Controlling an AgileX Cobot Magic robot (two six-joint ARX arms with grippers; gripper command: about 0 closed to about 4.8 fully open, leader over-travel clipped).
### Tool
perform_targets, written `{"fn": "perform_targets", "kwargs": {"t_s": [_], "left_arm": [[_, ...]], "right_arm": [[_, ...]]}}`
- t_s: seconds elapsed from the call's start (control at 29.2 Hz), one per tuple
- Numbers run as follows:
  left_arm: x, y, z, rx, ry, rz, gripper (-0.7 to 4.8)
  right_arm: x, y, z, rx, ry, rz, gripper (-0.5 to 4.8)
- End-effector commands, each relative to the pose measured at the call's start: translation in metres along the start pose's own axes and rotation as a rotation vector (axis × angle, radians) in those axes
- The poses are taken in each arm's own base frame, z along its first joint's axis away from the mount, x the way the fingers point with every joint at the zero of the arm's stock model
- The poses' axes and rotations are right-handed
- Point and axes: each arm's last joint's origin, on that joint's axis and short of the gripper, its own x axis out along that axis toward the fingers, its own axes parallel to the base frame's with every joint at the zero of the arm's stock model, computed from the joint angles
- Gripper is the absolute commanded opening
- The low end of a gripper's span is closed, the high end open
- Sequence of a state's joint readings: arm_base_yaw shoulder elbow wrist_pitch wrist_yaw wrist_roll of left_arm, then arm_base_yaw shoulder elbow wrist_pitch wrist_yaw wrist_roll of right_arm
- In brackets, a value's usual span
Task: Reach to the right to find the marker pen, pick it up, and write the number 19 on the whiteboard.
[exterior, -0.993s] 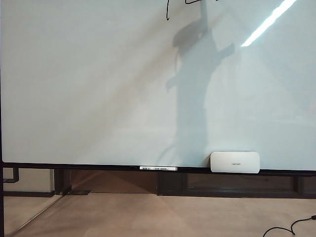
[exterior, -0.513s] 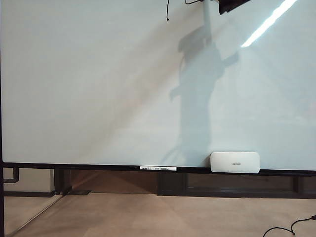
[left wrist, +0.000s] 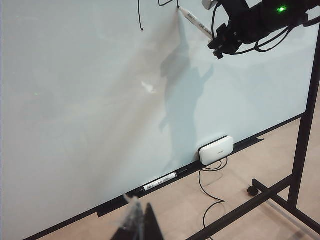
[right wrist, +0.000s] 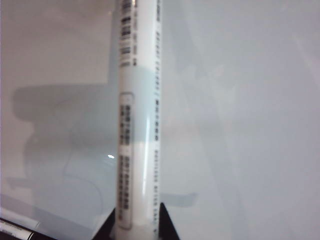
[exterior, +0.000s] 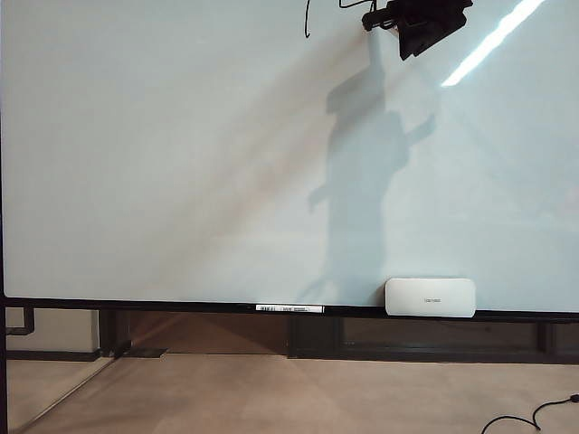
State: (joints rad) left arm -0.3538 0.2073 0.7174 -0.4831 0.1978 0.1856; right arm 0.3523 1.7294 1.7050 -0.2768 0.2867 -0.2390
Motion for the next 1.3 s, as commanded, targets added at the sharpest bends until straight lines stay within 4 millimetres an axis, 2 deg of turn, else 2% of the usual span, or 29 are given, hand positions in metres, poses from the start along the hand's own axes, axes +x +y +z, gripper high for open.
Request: {"fn": "perform_targets", "kwargs": {"t_s": [0.03, 0.75, 1.3], "left_arm": [[-0.001, 0.0, 0.002, 0.002, -0.016, 0.002, -0.05], [-0.001, 0.0, 0.002, 0.004, -0.016, 0.002, -0.05], [-0.001, 0.0, 0.002, 0.005, -0.016, 0.006, -0.05]], "right_arm": [[0.005, 0.001, -0.004, 0.004, 0.03, -0.003, -0.05], [0.009, 0.004, -0.009, 0.011, 0.053, 0.013, -0.05], [0.02, 0.012, -0.011, 0.018, 0.0, 0.143, -0.05]]}}
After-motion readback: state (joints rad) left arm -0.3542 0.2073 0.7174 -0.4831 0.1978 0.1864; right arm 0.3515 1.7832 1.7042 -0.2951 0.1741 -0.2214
